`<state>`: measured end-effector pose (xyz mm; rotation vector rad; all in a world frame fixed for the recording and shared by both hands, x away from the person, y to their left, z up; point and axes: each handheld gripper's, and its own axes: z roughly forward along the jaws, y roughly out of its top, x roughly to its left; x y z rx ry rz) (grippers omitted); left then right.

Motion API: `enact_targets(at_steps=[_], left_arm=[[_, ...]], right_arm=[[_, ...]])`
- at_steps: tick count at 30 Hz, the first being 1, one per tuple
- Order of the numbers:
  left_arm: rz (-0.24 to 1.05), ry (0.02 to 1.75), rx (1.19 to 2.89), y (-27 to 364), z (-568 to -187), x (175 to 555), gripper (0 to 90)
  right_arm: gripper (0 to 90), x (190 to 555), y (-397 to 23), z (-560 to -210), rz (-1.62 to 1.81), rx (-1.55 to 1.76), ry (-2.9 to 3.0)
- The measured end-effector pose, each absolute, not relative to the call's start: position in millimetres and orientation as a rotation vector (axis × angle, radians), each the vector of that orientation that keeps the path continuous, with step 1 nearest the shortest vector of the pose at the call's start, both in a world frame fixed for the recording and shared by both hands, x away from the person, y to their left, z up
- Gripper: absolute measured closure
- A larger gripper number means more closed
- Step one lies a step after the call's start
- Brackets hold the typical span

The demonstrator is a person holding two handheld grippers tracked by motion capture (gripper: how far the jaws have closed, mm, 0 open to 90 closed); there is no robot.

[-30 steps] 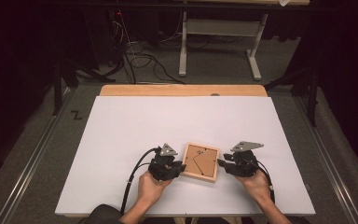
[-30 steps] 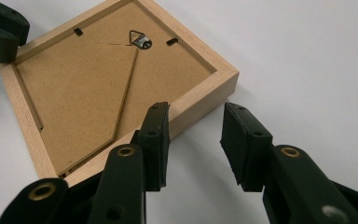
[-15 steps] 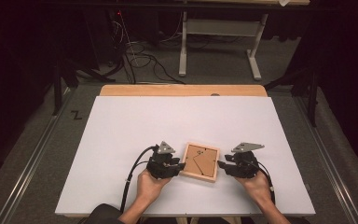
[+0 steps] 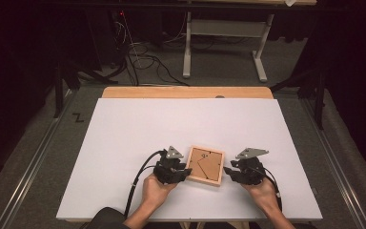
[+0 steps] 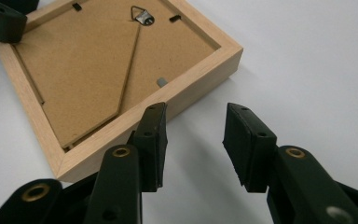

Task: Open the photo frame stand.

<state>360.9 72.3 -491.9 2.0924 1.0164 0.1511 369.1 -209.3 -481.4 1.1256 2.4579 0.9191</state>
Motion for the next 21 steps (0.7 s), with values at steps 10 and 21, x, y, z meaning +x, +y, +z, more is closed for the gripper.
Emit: enact_targets(at_steps=[10, 21], left_arm=[[0.148, 1.022, 2.093, 71, -491, 360, 66.5], [0.132, 1.025, 2.088, 71, -492, 359, 65.6]], right_arm=[[51.9, 361, -198, -472, 0.964, 1.084, 2.441], [47.9, 356, -174, -473, 0.994, 1.024, 2.496]])
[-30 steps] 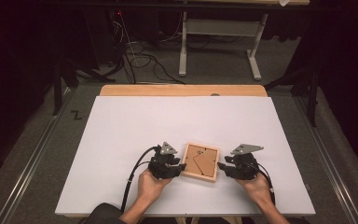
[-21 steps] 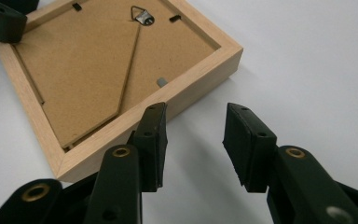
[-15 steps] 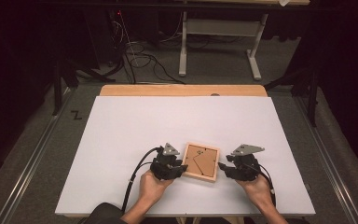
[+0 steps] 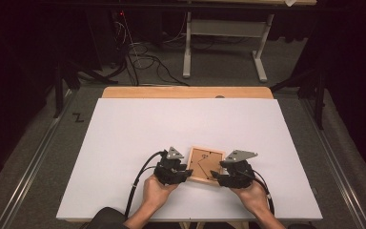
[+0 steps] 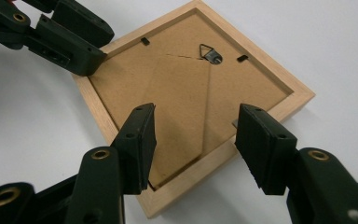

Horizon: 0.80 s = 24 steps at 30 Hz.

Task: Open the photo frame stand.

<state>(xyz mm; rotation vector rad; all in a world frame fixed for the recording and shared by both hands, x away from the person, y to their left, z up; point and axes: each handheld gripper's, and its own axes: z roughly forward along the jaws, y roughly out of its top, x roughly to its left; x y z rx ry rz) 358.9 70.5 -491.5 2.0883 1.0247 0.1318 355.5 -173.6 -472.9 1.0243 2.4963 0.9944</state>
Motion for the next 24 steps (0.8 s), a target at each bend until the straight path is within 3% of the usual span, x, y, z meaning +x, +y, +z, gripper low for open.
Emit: enact_targets(at_steps=[24], left_arm=[[0.154, 1.016, 2.085, 66, -493, 357, 65.1]], right_arm=[[40.3, 359, -157, -480, 0.942, 1.061, 2.514]])
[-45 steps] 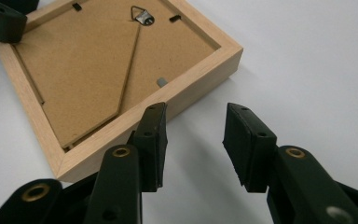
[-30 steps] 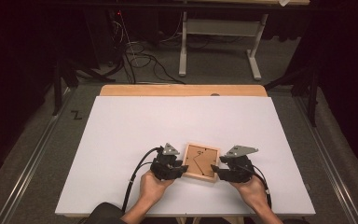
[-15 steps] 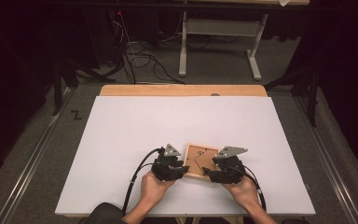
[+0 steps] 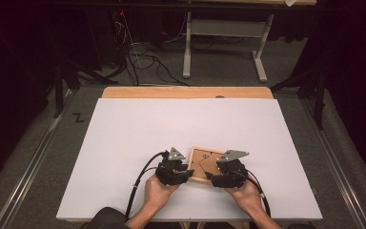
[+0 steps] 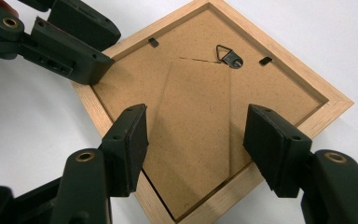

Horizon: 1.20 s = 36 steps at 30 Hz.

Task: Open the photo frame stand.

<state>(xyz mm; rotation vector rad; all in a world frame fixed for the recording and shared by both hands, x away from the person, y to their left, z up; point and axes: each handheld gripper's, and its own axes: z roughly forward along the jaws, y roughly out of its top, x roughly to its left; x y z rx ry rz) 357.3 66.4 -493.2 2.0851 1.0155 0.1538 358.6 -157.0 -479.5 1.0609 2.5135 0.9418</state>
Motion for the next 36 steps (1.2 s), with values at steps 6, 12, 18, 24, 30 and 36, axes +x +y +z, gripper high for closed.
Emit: enact_targets(at_steps=[6, 12, 18, 24, 30, 36], left_arm=[[0.156, 1.013, 2.092, 66.3, -493.8, 358.1, 64.5], [0.155, 1.013, 2.091, 66.3, -494.0, 358.2, 64.3], [0.157, 1.013, 2.09, 66.4, -494.1, 358.3, 64.2], [0.155, 1.013, 2.086, 66.6, -494.5, 358.3, 63.8], [0.154, 1.013, 2.083, 66.5, -494.7, 358.2, 63.7], [0.152, 1.014, 2.082, 66.6, -494.9, 358.4, 63.6]], right_arm=[[43.8, 354.6, -151.5, -480.2, 0.878, 0.996, 2.503], [49.4, 353.7, -150.1, -479.9, 0.88, 0.986, 2.504], [49.8, 353.8, -149.2, -478.8, 0.868, 0.993, 2.505], [49.9, 353.9, -149.1, -477.8, 0.871, 0.998, 2.506], [50.1, 354.4, -149.7, -474.3, 0.881, 1.001, 2.507], [50.2, 354.9, -149.9, -471.7, 0.883, 0.995, 2.504]])
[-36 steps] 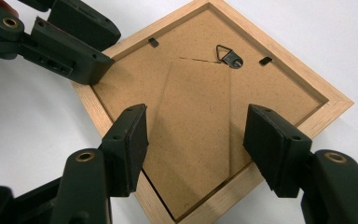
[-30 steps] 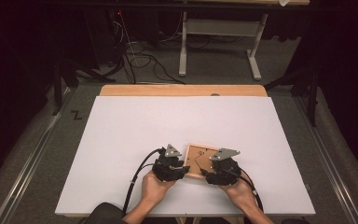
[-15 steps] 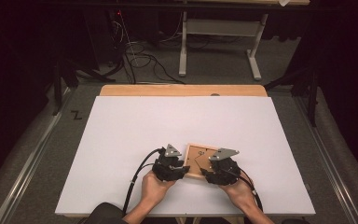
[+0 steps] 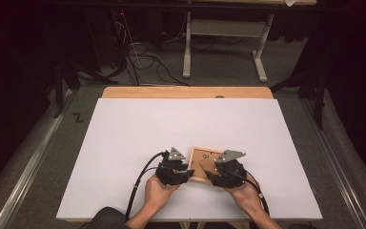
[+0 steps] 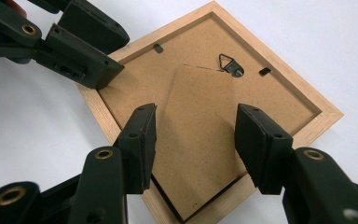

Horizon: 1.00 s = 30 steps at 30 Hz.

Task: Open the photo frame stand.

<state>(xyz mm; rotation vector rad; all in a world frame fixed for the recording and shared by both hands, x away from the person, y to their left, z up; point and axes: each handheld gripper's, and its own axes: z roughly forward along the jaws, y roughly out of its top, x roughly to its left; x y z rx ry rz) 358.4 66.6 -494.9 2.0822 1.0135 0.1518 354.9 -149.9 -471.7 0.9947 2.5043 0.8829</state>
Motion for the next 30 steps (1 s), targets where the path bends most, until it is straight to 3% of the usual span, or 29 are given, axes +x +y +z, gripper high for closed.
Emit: enact_targets(at_steps=[30], left_arm=[[0.156, 1.012, 2.081, 66.4, -495.4, 358.1, 63.2]], right_arm=[[50.5, 359.4, -150.1, -462.5, 0.913, 1.028, 2.508]])
